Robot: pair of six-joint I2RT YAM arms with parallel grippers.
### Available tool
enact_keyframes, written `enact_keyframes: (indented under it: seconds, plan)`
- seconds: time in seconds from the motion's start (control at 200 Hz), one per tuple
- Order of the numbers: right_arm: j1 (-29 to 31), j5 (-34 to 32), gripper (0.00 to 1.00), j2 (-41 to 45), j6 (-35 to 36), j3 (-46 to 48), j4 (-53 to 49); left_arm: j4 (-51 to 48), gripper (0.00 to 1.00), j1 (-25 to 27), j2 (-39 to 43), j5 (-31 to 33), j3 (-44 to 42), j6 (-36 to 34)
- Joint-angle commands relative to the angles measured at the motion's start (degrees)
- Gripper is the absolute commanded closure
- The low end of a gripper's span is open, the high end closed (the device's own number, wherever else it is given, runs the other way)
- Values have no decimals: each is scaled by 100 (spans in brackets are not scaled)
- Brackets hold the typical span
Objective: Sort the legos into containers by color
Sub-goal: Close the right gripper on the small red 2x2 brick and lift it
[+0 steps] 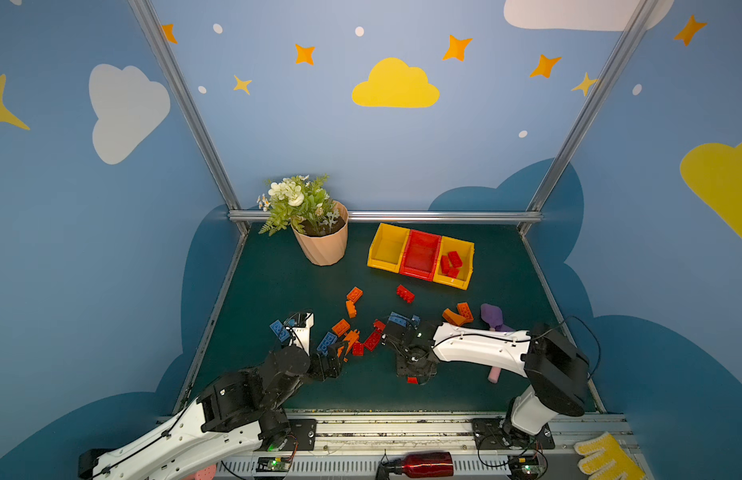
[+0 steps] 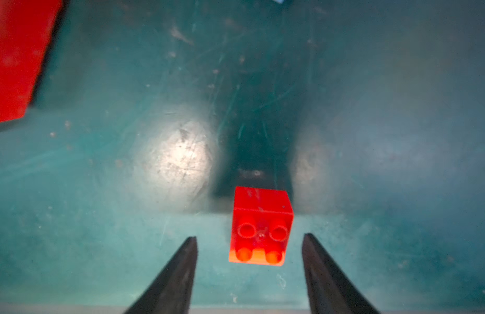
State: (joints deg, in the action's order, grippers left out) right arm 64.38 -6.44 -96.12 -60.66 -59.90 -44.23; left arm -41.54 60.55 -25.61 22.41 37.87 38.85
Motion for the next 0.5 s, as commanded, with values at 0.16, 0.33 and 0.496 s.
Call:
enact_keyframes:
  seconds: [0.16,0.33,0.496]
  plan:
    - [-57,221,55,-294,-31,56,221,-320,0,17,130,22,21,16]
    - [-90,266,63,-315,-31,120,277,-152,0,18,159,28,-85,-126]
    - [-166,283,76,-297,93,-68,84,135,0,18,42,-6,-100,-382]
